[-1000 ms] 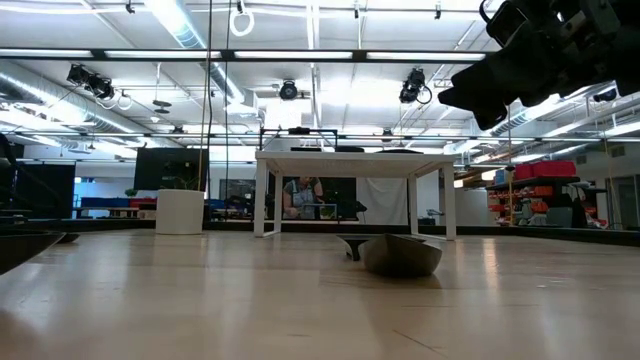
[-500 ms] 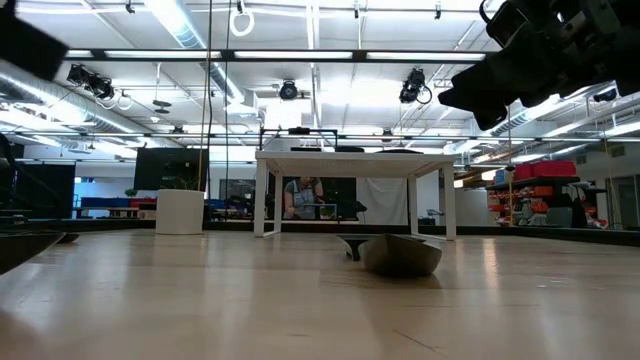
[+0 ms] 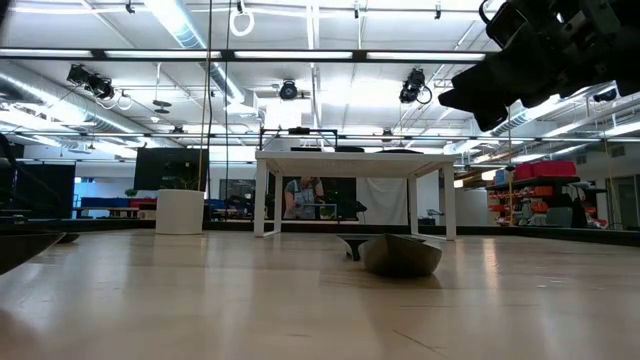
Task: Pick & Place Mini shaped plates
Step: Stack the black plate on top of the black plate on the shelf
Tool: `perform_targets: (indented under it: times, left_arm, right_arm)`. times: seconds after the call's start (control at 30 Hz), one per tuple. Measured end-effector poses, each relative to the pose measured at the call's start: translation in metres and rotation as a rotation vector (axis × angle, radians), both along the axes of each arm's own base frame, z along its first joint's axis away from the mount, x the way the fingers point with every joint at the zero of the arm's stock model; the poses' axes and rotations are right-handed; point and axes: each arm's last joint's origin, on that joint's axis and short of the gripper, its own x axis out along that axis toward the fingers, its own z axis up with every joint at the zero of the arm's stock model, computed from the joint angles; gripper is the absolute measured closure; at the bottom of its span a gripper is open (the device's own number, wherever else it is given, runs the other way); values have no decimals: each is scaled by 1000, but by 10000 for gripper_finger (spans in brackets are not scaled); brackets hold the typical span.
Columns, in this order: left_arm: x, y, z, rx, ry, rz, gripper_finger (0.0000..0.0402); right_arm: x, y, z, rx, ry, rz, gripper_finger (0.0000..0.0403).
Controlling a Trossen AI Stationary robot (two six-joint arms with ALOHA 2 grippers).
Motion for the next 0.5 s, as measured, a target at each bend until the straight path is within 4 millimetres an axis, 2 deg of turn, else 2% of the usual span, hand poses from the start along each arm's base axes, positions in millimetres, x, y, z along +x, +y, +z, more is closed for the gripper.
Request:
perform_targets:
  times: [0.1,0.2,0.3,0.5]
  left_arm:
    - [-7,-13,-3,-47,-46,37,315]
    - [-8,-13,-10,-4,-21,61,310]
    - [-2,-2,-20,43,15,83,321]
    - [8,38,-48,174,11,99,362]
  right_arm:
    - [0,0,0,-2,-1,0,246]
    - [0,0,0,-15,-2,3,246]
    - [0,0,0,-21,-3,5,246]
    - [0,0,0,-21,-3,5,246]
